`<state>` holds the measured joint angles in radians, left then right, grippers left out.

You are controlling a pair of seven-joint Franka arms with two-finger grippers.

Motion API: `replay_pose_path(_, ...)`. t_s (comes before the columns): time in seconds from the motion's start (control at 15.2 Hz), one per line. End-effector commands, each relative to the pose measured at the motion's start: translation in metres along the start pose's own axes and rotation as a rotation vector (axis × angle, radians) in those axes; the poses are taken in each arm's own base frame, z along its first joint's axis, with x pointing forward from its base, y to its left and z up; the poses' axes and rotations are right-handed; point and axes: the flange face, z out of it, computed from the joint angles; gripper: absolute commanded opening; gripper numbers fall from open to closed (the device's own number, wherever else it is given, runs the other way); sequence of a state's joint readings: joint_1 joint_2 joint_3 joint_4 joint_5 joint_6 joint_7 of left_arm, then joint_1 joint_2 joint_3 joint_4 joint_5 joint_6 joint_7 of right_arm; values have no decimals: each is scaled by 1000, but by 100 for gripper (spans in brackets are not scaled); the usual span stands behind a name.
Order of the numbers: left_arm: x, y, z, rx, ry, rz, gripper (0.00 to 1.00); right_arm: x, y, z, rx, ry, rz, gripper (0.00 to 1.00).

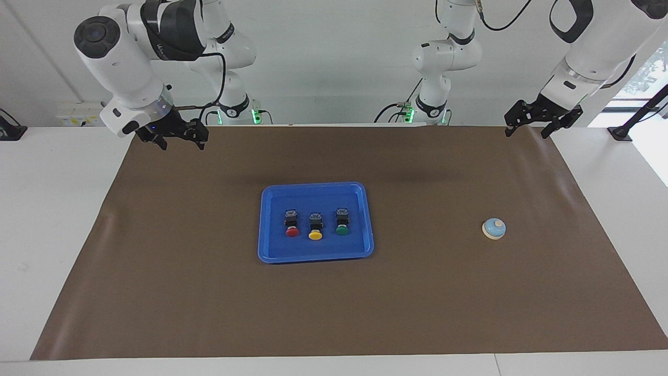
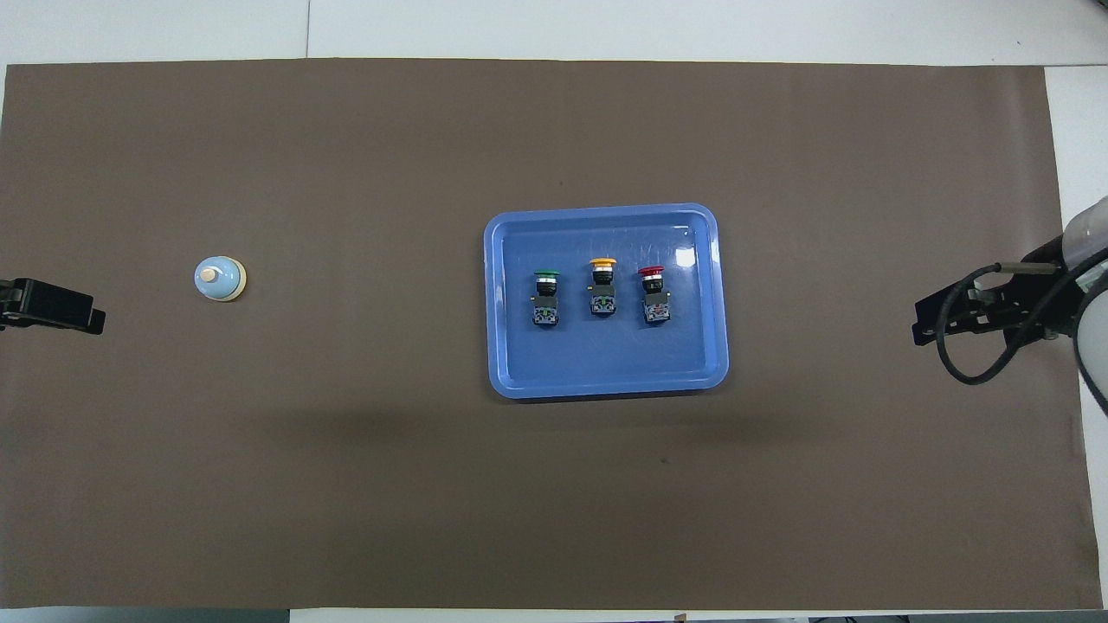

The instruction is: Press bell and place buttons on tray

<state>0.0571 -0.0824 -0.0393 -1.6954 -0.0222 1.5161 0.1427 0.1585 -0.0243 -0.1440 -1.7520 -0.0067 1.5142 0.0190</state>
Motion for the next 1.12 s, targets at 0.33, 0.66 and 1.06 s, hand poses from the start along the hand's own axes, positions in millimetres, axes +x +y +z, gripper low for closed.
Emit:
replay_pose_path(0.33, -4, -1, -6, 1, 2, 7, 100, -6, 3, -13, -4, 9, -35, 100)
replay_pose_path(0.66, -4, -1, -6, 1, 2, 7, 100, -8, 1, -12, -4, 8, -40, 100)
replay_pose_path(1.06, -6, 8, -7, 2, -4, 33, 100, -15, 16, -29, 5, 23, -10, 100)
